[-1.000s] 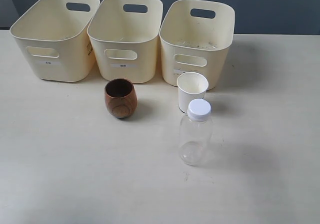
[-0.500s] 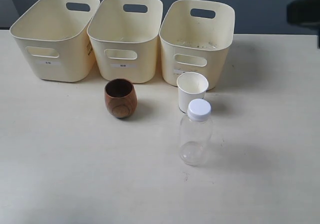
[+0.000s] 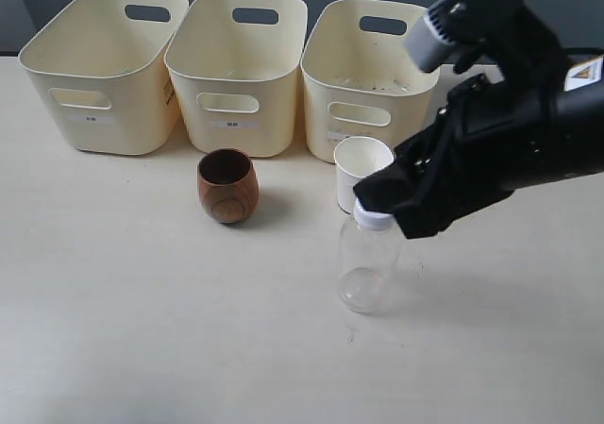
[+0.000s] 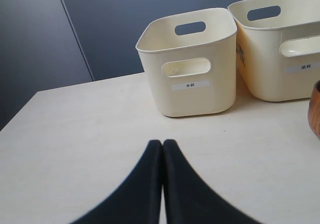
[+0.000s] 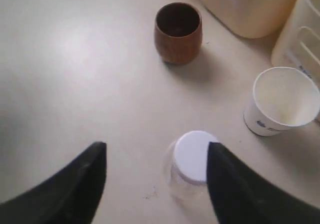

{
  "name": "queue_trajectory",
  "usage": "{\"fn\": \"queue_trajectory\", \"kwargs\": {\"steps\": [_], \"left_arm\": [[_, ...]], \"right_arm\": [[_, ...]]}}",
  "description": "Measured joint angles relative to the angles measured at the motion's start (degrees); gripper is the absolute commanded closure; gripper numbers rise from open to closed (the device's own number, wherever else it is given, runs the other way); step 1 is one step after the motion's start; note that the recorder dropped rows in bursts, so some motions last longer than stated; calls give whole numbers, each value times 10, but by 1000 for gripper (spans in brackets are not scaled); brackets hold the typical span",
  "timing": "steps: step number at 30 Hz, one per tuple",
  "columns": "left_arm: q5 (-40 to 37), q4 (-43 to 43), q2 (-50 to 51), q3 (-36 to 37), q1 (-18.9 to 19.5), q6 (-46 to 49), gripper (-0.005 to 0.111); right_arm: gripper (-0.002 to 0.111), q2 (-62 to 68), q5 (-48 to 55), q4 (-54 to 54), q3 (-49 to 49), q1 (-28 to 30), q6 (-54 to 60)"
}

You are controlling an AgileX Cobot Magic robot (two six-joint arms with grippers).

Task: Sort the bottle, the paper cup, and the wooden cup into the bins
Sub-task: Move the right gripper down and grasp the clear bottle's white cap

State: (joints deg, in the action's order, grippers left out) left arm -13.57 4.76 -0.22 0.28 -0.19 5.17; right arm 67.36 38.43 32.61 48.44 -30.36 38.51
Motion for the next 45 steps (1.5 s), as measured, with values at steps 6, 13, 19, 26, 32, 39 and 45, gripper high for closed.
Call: {"fn": "queue_trajectory", "kwargs": {"steps": [6, 13, 19, 26, 32, 39, 45], "left_arm": [[0, 0, 0, 0, 0, 0, 107], [0, 0, 0, 0, 0, 0, 107], [0, 0, 0, 0, 0, 0, 107], [0, 0, 0, 0, 0, 0, 107], [0, 0, 0, 0, 0, 0, 107], [0, 0, 0, 0, 0, 0, 107], [0, 0, 0, 0, 0, 0, 107]], "right_arm": [[38, 64, -29, 2, 0, -11, 0], [38, 94, -56, 2, 0, -11, 0], [38, 95, -64, -1, 0, -11, -6], [38, 95, -59, -102, 0, -12, -105], [38, 98, -44, -88, 0, -12, -113], [41, 133, -64, -86, 0, -12, -113], [44, 134, -66, -86, 0, -12, -113]]}}
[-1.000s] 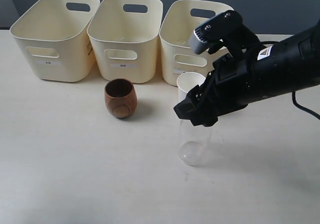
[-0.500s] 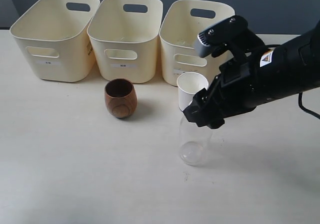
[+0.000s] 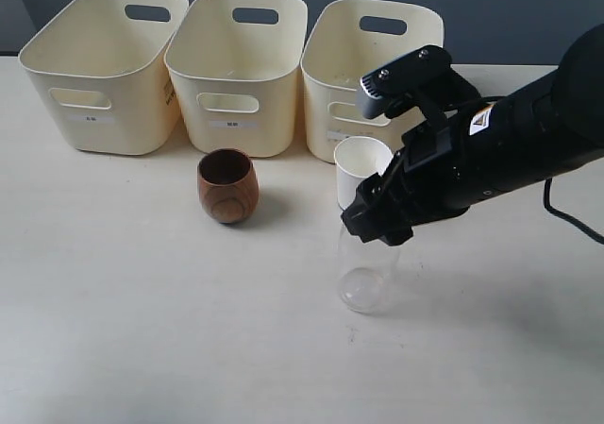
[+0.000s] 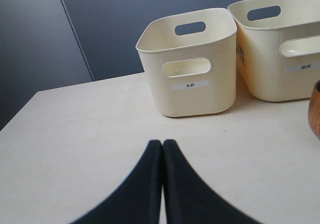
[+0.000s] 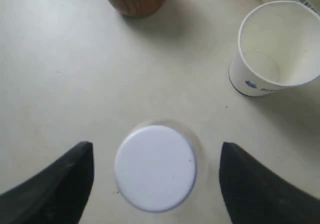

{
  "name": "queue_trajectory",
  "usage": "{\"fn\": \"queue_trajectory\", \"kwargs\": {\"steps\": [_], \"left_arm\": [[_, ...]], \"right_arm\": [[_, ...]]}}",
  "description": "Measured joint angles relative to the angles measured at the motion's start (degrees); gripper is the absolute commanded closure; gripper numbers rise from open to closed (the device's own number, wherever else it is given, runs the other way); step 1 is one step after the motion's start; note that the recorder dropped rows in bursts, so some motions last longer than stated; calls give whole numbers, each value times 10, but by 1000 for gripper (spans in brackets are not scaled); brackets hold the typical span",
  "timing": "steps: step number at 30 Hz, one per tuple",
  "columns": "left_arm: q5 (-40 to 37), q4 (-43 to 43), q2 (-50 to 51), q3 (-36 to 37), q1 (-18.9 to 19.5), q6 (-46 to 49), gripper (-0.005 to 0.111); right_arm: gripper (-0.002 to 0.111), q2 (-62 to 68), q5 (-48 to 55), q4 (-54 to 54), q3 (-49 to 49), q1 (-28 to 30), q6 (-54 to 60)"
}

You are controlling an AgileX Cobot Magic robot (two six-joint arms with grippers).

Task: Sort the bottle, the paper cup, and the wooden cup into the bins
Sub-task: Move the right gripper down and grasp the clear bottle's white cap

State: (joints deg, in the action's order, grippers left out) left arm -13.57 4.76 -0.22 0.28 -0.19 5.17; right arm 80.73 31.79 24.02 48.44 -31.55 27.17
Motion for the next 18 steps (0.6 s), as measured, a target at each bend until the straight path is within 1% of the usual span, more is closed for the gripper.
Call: {"fn": "queue_trajectory", "kwargs": {"steps": [5, 8, 10, 11, 12, 13, 18], "left_arm": [[0, 0, 0, 0, 0, 0, 107], [0, 0, 0, 0, 0, 0, 107], [0, 0, 0, 0, 0, 0, 107], [0, 0, 0, 0, 0, 0, 107], [0, 0, 0, 0, 0, 0, 107], [0, 0, 0, 0, 0, 0, 107], [0, 0, 0, 0, 0, 0, 107]], "right_arm": [[54, 0, 0, 0, 0, 0, 0], [57, 0, 0, 0, 0, 0, 0], [69, 0, 1, 0, 0, 0, 0], [84, 0, 2, 0, 0, 0, 0], [103, 0, 2, 0, 0, 0, 0], [109, 0, 2, 0, 0, 0, 0], [108, 0, 3, 0, 0, 0, 0]]}}
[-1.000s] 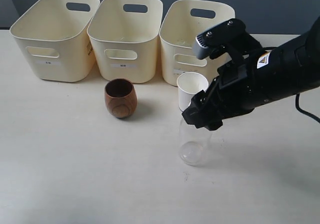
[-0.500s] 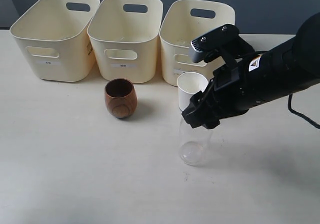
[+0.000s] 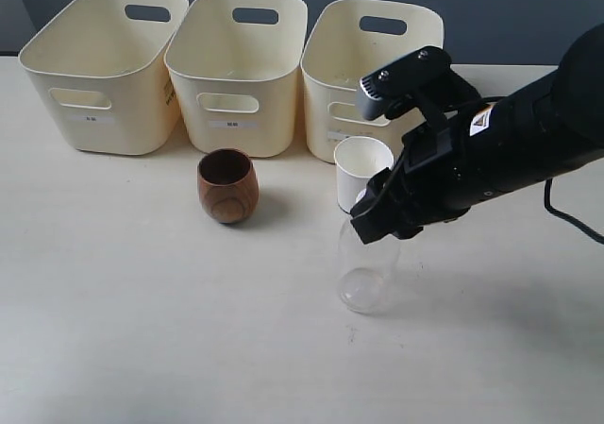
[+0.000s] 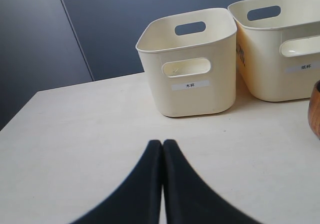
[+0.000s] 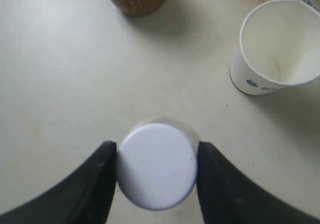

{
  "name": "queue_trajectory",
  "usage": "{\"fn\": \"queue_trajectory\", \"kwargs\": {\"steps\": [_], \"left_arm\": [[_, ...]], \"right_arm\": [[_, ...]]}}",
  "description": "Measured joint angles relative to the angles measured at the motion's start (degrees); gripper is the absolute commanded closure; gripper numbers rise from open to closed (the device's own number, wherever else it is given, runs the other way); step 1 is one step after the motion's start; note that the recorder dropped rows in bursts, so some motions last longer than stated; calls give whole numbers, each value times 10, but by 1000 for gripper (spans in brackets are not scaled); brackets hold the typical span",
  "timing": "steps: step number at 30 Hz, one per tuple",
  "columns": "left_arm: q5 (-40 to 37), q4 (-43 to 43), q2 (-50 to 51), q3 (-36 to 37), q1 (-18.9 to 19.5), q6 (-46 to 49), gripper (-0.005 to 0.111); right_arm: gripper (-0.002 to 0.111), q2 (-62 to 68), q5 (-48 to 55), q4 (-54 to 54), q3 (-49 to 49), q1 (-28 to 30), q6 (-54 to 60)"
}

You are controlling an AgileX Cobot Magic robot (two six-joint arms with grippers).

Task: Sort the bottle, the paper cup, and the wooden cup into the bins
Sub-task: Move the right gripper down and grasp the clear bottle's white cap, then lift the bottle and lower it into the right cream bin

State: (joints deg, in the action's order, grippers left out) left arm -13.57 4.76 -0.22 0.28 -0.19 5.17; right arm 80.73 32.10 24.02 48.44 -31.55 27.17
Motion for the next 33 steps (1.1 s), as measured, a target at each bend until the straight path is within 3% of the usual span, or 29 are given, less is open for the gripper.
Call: {"fn": "queue_trajectory", "kwargs": {"steps": [9, 16, 24, 33], "left_arm": [[0, 0, 0, 0, 0, 0, 107], [0, 0, 0, 0, 0, 0, 107], [0, 0, 0, 0, 0, 0, 107], [0, 0, 0, 0, 0, 0, 107]], "right_arm": [[108, -46, 6, -26, 19, 0, 0], [108, -124, 37, -32, 123, 0, -23], [108, -128, 15, -192, 204, 0, -122], [108, 12, -79, -344, 222, 9, -218]]}}
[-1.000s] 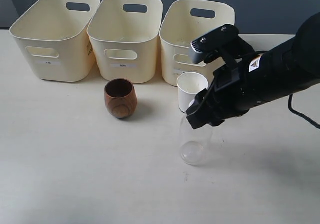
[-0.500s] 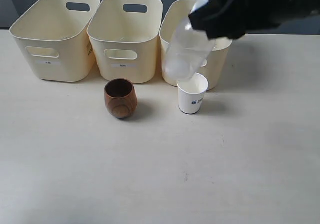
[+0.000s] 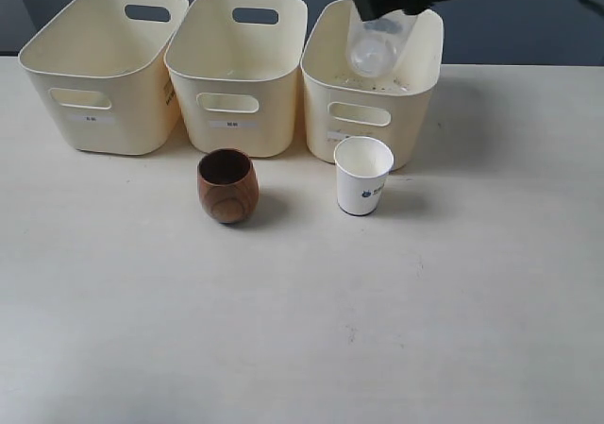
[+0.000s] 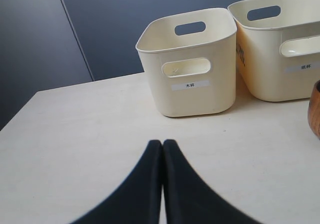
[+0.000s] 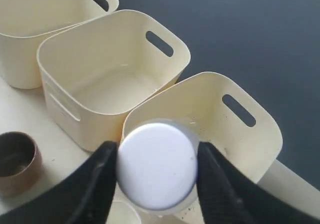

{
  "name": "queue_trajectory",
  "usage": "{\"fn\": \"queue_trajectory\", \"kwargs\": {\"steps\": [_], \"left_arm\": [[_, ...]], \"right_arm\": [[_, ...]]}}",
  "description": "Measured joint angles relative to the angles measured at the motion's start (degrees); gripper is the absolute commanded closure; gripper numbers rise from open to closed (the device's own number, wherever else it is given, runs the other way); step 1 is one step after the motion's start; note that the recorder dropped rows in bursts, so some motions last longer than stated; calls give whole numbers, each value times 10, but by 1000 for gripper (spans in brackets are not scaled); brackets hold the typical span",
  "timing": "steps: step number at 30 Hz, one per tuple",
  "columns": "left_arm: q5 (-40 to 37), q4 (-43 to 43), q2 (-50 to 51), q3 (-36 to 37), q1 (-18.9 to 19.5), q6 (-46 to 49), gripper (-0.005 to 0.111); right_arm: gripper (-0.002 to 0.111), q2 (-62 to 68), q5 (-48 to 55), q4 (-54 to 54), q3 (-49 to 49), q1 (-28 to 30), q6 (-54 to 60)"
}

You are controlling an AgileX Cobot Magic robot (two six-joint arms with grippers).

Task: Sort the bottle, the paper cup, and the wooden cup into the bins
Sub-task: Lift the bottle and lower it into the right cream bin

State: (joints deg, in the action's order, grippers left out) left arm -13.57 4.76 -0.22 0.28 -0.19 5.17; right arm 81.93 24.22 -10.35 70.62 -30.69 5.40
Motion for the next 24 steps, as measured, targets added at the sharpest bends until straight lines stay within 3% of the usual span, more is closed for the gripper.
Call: {"fn": "queue_trajectory", "kwargs": {"steps": [14, 24], "left_arm": [[0, 0, 0, 0, 0, 0, 107], [0, 0, 0, 0, 0, 0, 107]], "right_arm": [[109, 160, -115, -11, 61, 93, -11], [109, 264, -129, 5, 116, 110, -11]]}}
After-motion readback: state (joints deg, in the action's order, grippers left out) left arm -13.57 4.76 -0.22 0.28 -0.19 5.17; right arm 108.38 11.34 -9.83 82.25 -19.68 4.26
